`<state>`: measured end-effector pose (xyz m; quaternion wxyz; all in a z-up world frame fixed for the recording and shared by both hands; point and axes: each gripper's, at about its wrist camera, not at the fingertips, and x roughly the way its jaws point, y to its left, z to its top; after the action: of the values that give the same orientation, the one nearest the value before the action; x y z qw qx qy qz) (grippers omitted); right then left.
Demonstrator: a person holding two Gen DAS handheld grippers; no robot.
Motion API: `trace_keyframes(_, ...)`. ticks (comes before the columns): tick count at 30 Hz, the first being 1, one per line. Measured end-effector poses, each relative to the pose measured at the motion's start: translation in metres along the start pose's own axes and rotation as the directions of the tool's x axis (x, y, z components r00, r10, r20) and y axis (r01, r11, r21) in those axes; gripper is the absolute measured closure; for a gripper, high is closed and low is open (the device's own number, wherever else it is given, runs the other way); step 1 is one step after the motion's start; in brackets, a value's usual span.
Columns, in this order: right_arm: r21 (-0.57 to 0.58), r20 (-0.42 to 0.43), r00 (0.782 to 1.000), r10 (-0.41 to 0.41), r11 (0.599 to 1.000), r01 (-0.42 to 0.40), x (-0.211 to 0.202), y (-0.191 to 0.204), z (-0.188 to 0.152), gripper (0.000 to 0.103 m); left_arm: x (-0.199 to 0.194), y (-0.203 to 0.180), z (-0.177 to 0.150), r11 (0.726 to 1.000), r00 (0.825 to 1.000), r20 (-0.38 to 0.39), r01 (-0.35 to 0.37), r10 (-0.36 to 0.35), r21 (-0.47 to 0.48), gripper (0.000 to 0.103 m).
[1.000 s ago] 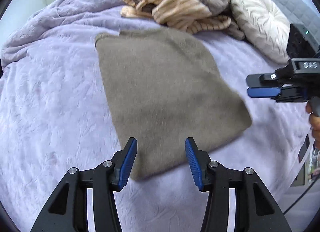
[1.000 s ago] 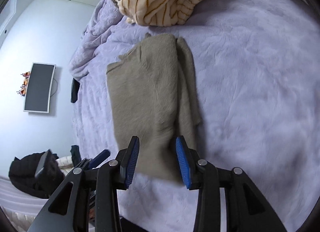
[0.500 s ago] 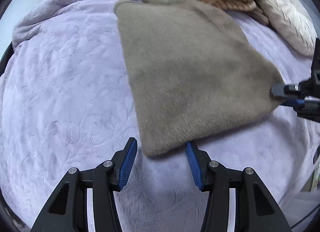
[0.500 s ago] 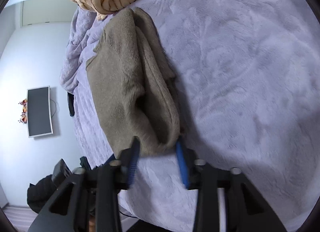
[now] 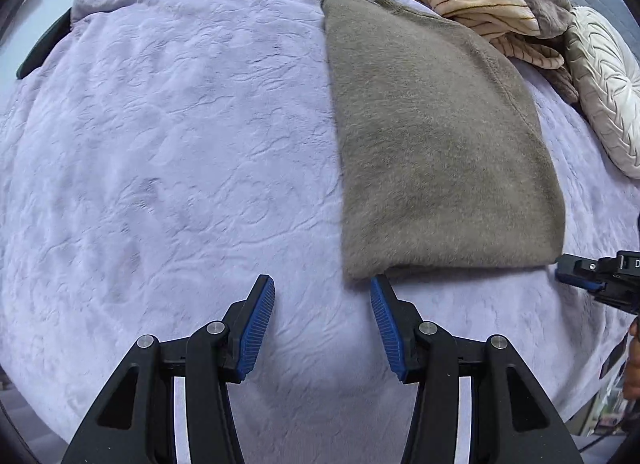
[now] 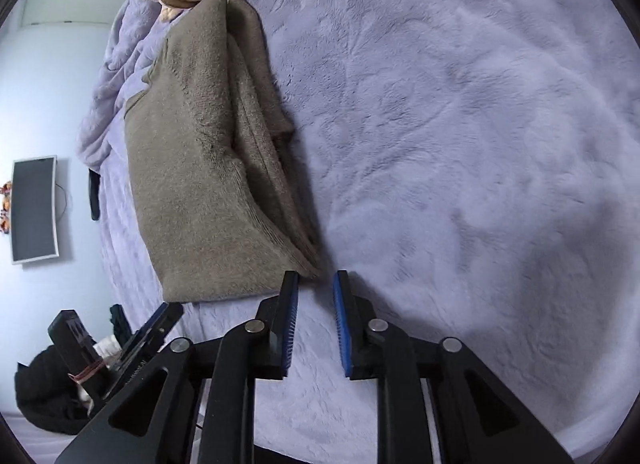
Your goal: Fold small clothes
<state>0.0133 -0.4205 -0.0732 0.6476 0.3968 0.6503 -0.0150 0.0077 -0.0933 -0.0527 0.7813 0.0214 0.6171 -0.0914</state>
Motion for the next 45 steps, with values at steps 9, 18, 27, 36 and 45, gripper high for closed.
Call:
trace_keyframes(9,-0.171,0.087,0.995,0.042,0.985,-0.026,-0.033,0.047,-0.001,0.081,-0.028,0.005,0.002,0.998,0.999,-0.029,0.034,-0.035,-0.045,0.051)
trace_keyframes(18,-0.242,-0.005,1.000,0.004,0.970,-0.005,0.010,0.084,0.006,0.081,-0.038,-0.003,0.010,0.996,0.999,-0.015,0.036,-0.037,-0.081,0.051)
trace_keyframes(27,-0.195,-0.033,0.996,-0.080,0.978,0.072,0.029,0.055,0.013,0.081,0.018,-0.028,0.039,1.000,0.998,-0.062,0.011,-0.010,0.012,0.051)
trace_keyframes(36,-0.191,-0.062,0.994,-0.090,0.979,0.077,0.028,0.045,0.008,0.081,0.030,-0.026,0.034,1.000,0.993,-0.115,-0.004,0.005,0.007,0.035)
trace_keyframes(45,-0.220,-0.050,0.993,-0.103,0.971,0.090,0.009,0.050,0.000,0.057,0.032,-0.022,0.034,1.000,0.991,-0.131,0.005,-0.006,-0.007,0.035)
